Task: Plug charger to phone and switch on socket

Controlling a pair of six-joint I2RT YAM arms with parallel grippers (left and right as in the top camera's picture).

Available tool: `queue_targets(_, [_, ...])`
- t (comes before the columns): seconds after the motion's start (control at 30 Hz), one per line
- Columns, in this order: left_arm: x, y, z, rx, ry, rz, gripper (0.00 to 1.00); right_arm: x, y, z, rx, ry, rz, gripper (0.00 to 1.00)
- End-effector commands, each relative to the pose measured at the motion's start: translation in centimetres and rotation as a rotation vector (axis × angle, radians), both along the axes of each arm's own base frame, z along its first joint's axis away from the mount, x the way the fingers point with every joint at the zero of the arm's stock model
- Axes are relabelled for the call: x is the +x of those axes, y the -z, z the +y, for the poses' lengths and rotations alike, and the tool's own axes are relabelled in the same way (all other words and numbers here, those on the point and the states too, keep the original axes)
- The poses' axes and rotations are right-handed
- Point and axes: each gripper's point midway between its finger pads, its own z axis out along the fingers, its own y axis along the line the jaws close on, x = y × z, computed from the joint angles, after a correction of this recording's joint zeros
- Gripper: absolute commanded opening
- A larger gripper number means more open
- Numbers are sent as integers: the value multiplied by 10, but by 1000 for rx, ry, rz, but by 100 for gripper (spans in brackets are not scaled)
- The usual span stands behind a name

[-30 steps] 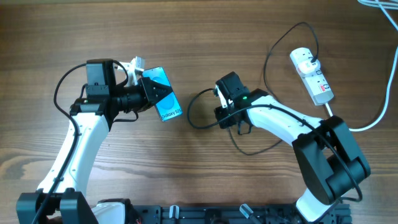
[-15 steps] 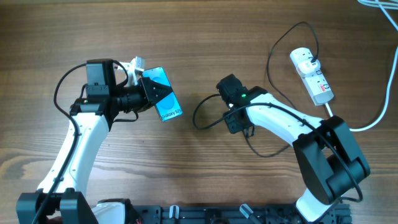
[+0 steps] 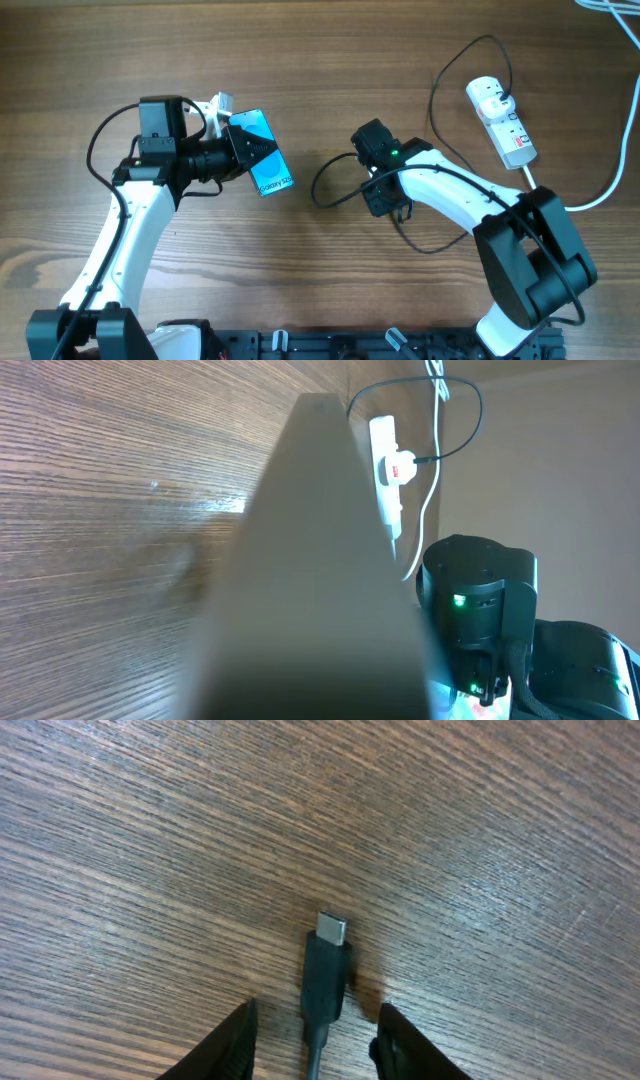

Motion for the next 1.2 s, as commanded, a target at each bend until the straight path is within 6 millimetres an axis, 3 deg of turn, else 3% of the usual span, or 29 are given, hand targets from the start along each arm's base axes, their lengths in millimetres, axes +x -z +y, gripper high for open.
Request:
queue_targets(0.0, [-1,-5,-2,-20,21,-18,4,-20,18,-2,5,12,79,34])
queue_targets(0.17, [-1,-5,-2,-20,21,-19,4,-10,18,7,51,10,45,34])
queue_targets(0.3, [-1,-5,-2,-20,21,-18,4,-4,18,0,54,39,40,33])
queue_targets(0.5, [-1,-5,-2,-20,22,-18,4,-1,18,-3,93,68,58,22])
queue_targets(0.63, [-1,-5,-2,-20,22,-18,4,-8,17,9,165,13,95,21])
queue_targets(0.83, [-1,-5,-2,-20,22,-18,4,2,16,14,185,8,55,20])
queue_targets(0.97, [-1,-5,-2,-20,22,-18,4,-2,16,12,176,9,70,18])
queue_targets(1.17, [-1,-5,-2,-20,22,-18,4,-3,17,12,173,-16,74,5])
